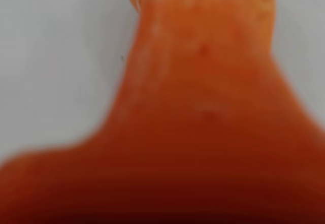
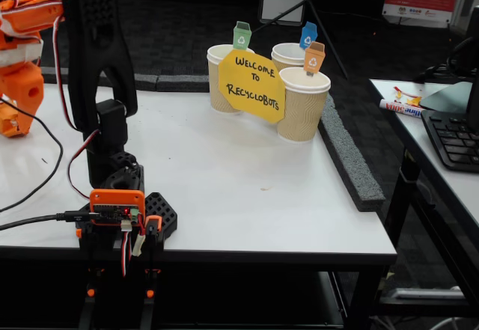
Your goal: Sort rubbish by color.
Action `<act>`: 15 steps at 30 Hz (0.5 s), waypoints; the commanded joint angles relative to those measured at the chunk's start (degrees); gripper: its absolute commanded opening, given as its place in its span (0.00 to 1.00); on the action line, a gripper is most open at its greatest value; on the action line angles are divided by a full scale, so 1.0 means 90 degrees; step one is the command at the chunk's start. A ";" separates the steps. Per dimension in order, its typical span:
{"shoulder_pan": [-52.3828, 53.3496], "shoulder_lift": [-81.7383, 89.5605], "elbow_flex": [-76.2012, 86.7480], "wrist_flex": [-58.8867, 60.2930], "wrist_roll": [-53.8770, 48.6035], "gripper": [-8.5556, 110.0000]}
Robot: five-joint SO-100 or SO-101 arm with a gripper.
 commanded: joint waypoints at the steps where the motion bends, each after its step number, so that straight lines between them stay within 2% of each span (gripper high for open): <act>1: -0.0098 -0.0078 -0.0977 -0.0254 -0.0127 0.33; 8: -0.0088 -0.0596 -0.1494 -0.0469 -0.0127 0.12; 15: -0.0020 -0.0576 -0.1748 -0.0381 -0.0127 0.10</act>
